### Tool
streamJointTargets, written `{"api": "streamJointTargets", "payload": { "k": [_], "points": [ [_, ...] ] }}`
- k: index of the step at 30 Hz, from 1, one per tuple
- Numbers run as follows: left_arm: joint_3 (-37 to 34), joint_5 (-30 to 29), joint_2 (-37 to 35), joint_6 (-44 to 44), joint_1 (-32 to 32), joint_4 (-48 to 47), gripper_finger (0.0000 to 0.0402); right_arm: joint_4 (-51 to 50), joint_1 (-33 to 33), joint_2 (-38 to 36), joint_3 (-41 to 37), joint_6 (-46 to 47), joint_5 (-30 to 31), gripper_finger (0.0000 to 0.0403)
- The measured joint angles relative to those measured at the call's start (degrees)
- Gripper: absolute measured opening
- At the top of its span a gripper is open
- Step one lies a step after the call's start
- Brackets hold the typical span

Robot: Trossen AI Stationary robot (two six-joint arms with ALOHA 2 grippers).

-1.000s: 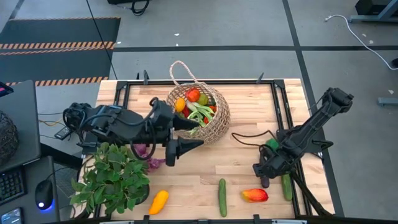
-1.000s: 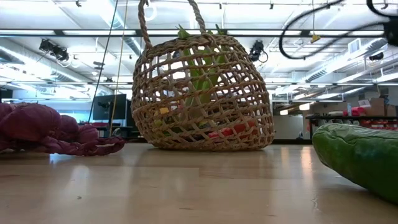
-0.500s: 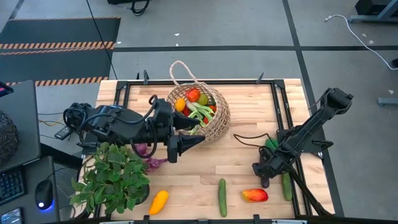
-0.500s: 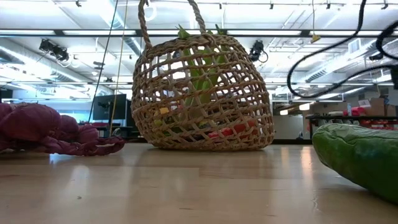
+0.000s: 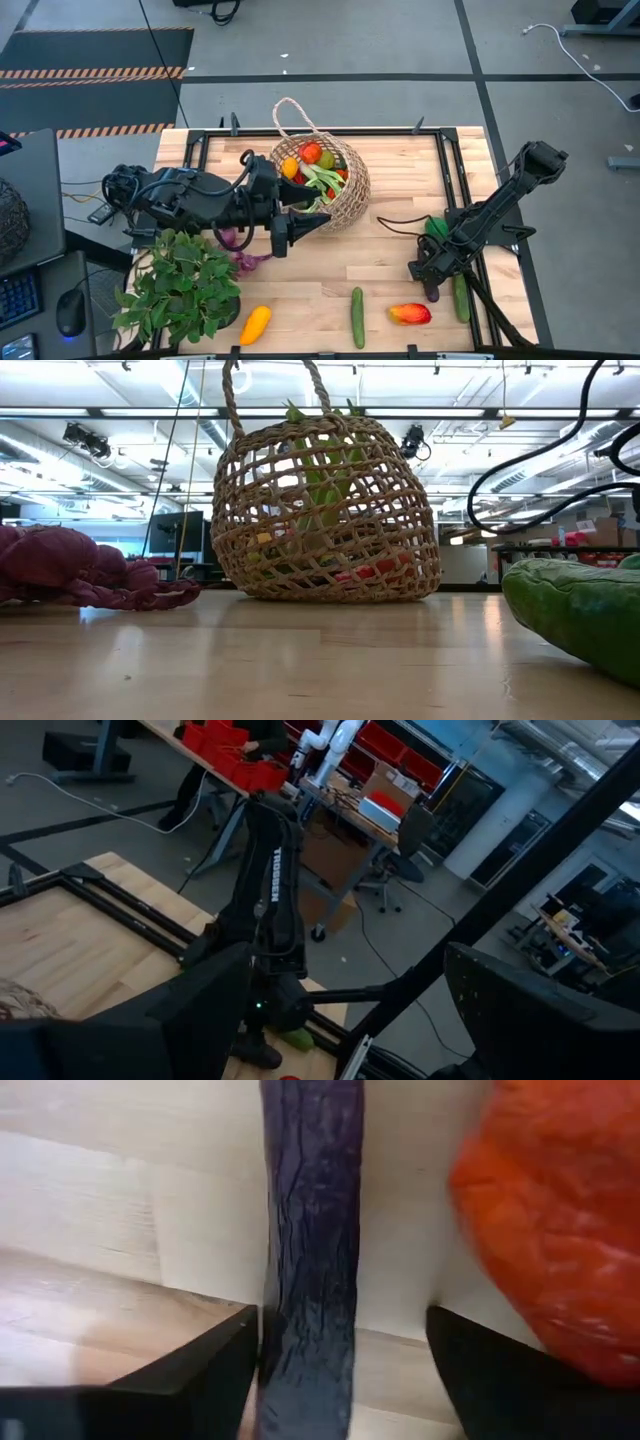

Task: Build produce basket
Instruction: Put the eggplant into the brown basket

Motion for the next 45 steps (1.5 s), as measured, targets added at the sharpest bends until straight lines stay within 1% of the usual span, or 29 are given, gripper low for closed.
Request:
{"api": "streamJointTargets", "payload": {
  "k": [6, 9, 12, 15, 19, 21, 24, 28, 30, 31, 33, 39, 43, 45],
  "points": [
    [0.0, 0.0, 0.0, 0.2, 1.2, -0.2, 0.0336, 1.5, 0.0, -0.2, 0.0, -1.4, 0.7, 0.0191],
    [0.0, 0.0, 0.0, 0.2, 1.3, -0.2, 0.0336, 2.4, -0.1, 0.0, 1.8, -2.8, 4.1, 0.0147],
    [0.0, 0.0, 0.0, 0.2, 1.2, -0.2, 0.0336, 2.7, -0.1, -0.1, 4.5, -4.8, 5.6, 0.0118],
    [0.0, 0.1, -0.4, 0.2, 1.2, -0.2, 0.0336, 2.2, -0.4, -0.1, 7.2, -6.5, 6.7, 0.0109],
    [0.0, 0.0, -2.1, 0.3, 0.8, -0.3, 0.0336, 0.4, -1.5, -0.3, 10.9, -9.0, 8.3, 0.0120],
    [0.0, 0.0, -3.2, 1.1, 0.4, -1.0, 0.0336, -0.7, -2.5, -0.7, 13.3, -10.4, 10.2, 0.0122],
    [0.1, 0.1, -4.5, 1.5, 0.0, -2.0, 0.0336, -2.9, -4.6, -1.8, 17.4, -12.7, 16.2, 0.0122],
    [0.1, 0.0, -5.0, 1.6, -0.5, -3.6, 0.0336, -3.7, -8.3, -2.8, 23.8, -17.5, 29.5, 0.0122],
    [0.1, 0.1, -5.0, 2.3, -0.7, -5.0, 0.0336, -3.6, -10.6, -2.8, 27.8, -23.3, 35.1, 0.0122],
    [0.1, 0.2, -5.0, 2.7, -1.0, -5.1, 0.0336, -3.7, -11.8, -2.8, 30.0, -27.0, 36.8, 0.0122],
    [0.1, 0.2, -5.0, 3.1, -1.5, -5.3, 0.0336, -3.7, -14.6, -2.8, 34.4, -35.1, 38.5, 0.0122],
    [0.1, 0.1, -4.8, 3.5, -1.4, -4.5, 0.0334, -3.6, -24.6, -2.9, 46.6, -59.0, 39.0, 0.0121],
    [0.1, -1.1, -4.8, 5.1, -1.4, -1.4, 0.0334, -3.2, -32.5, -2.9, 52.3, -74.7, 38.1, 0.0121],
    [0.1, -1.9, -4.7, 5.2, -1.4, -0.1, 0.0334, -1.9, -36.1, -2.9, 53.8, -81.2, 37.5, 0.0121]
  ]
}}
